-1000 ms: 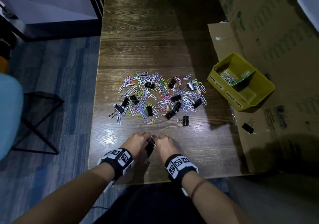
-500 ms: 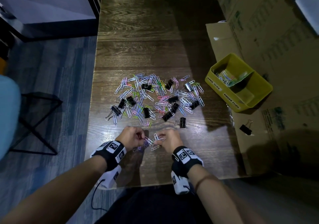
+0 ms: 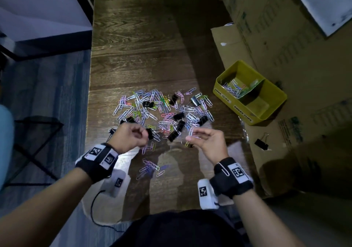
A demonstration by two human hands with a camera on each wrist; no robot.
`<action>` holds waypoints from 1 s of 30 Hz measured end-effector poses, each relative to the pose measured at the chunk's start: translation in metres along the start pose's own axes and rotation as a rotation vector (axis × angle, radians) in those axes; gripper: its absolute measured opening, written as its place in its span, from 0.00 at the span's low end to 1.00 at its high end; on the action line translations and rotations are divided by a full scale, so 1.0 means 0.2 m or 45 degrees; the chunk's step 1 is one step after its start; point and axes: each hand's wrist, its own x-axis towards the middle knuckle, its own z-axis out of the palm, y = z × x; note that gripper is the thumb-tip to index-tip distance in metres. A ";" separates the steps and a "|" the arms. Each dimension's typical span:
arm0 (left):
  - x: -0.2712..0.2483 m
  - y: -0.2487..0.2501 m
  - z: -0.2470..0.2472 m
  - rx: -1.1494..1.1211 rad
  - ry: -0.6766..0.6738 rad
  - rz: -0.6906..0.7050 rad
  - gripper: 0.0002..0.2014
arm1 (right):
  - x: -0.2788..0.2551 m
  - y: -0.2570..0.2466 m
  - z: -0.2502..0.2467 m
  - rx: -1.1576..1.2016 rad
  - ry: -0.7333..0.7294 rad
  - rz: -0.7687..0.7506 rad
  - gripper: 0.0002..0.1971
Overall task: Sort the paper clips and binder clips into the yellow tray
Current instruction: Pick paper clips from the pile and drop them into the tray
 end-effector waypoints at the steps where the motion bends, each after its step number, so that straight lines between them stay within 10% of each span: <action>1: 0.03 0.09 0.00 -0.112 0.002 0.016 0.11 | 0.00 -0.05 -0.04 0.034 0.014 -0.018 0.14; 14: 0.86 1.14 0.61 -0.103 0.023 0.389 0.10 | 0.33 -0.66 -0.52 0.232 0.320 -0.463 0.14; 21: 1.10 1.04 0.74 0.363 -0.082 0.208 0.02 | 0.72 -0.63 -0.63 -0.177 0.450 -0.305 0.17; 30: 0.89 0.82 0.51 -0.288 -0.066 0.181 0.12 | 0.89 -0.47 -0.53 -1.026 0.178 -0.032 0.25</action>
